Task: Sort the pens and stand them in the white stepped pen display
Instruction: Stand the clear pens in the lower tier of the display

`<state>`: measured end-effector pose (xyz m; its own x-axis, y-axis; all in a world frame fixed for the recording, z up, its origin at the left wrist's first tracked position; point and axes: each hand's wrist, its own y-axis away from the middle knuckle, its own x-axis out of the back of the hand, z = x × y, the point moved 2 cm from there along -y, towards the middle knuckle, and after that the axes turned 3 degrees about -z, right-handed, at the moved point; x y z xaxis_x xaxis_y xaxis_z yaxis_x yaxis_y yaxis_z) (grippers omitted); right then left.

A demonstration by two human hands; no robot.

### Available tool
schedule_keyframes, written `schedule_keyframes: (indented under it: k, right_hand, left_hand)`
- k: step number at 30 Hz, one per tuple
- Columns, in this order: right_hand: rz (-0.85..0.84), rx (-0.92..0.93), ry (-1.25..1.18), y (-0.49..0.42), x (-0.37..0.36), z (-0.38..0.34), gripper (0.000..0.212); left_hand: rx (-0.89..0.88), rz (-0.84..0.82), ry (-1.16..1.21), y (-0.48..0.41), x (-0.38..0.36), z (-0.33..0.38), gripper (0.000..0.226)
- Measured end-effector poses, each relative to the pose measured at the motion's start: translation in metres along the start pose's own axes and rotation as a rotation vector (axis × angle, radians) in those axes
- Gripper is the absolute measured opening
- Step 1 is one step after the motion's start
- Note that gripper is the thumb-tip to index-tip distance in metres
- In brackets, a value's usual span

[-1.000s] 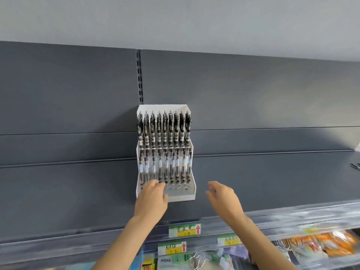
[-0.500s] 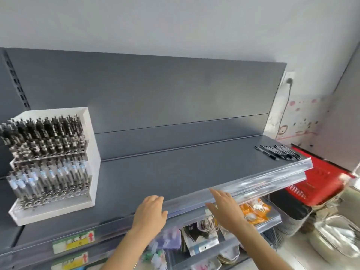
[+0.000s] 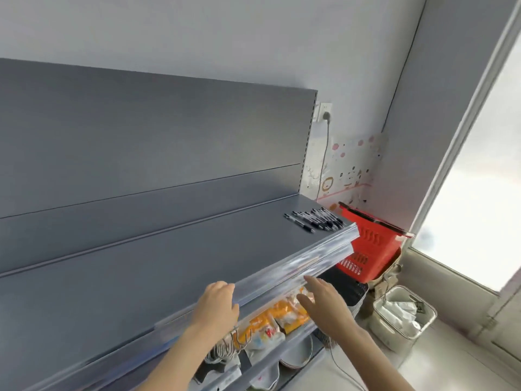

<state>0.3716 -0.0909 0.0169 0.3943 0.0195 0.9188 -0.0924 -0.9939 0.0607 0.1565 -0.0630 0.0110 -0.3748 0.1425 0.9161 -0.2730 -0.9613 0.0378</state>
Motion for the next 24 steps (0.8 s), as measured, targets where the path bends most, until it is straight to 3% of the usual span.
schedule_keyframes:
  k: [14,20,24]
  right_hand:
    - [0.069,-0.156,-0.119,-0.162,0.053,0.128,0.053]
    - [0.080,-0.177,-0.162,-0.228,0.069,0.175,0.050]
    - [0.051,-0.119,-0.151,-0.287,0.084,0.199,0.044]
  left_hand:
    - [-0.039,-0.134,0.053,-0.226,-0.037,0.091,0.044]
    - [0.089,-0.176,0.054,-0.287,-0.058,0.106,0.028]
    - [0.208,-0.123,0.113,-0.324,-0.069,0.114,0.042]
